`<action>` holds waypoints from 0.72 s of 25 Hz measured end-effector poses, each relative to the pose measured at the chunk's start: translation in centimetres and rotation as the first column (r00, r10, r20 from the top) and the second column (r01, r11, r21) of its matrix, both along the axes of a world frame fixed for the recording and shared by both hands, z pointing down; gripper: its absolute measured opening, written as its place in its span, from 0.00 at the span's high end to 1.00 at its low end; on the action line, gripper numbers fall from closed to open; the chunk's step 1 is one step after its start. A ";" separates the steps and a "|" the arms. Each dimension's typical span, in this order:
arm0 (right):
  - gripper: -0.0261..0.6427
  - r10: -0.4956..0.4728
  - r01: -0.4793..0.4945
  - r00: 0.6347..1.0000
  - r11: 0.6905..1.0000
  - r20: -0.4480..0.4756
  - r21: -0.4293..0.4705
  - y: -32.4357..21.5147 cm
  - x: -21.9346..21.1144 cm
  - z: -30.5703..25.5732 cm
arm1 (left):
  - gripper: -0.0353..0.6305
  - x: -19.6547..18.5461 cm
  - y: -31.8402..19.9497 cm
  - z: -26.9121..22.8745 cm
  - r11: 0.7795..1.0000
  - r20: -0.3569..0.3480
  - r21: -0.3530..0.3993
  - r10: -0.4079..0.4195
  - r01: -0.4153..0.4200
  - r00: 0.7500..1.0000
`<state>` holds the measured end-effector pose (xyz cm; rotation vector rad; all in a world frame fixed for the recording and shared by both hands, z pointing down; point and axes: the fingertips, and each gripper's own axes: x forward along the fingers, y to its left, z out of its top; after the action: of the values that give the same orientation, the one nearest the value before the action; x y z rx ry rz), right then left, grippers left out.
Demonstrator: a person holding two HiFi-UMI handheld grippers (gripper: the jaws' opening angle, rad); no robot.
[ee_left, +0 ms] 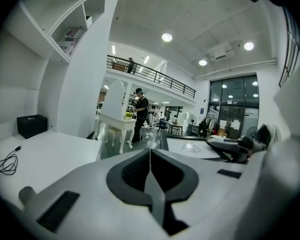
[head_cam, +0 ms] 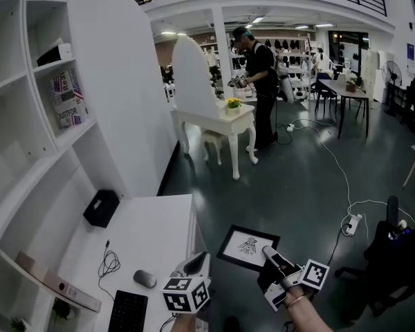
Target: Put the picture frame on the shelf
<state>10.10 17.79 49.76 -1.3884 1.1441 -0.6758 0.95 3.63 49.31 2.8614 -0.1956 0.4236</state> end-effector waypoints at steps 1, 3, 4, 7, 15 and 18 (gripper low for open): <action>0.88 -0.002 0.002 1.000 1.000 -0.003 -0.001 -1.0 0.9 0.0 | 0.92 0.9 -0.9 0.0 1.000 -0.002 -0.001 0.001 -0.001 1.000; 0.88 -0.006 0.006 1.000 1.000 -0.004 -0.004 -2.8 2.5 -0.1 | 0.92 2.6 -2.8 0.0 1.000 -0.005 -0.005 -0.001 0.000 1.000; 0.88 -0.007 0.007 1.000 1.000 -0.003 -0.007 -3.7 3.2 -0.2 | 0.92 3.4 -3.7 0.1 1.000 -0.005 -0.011 -0.002 0.002 1.000; 0.88 -0.006 0.006 1.000 1.000 0.004 -0.008 -6.0 5.2 -0.4 | 0.92 5.4 -6.1 0.3 1.000 -0.002 -0.020 -0.003 0.003 1.000; 0.88 -0.010 0.011 1.000 1.000 0.010 -0.028 -11.2 9.0 -0.3 | 0.92 8.8 -11.5 0.6 0.999 0.006 -0.030 -0.015 0.015 1.000; 0.88 -0.016 0.016 1.000 0.999 0.014 -0.027 -12.6 10.0 -0.3 | 0.92 9.7 -13.0 0.7 0.999 0.003 -0.035 -0.024 0.025 1.000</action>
<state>20.10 5.15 49.44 -1.3966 1.1399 -0.7142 10.62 -9.37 50.00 2.8215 -0.2215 0.4224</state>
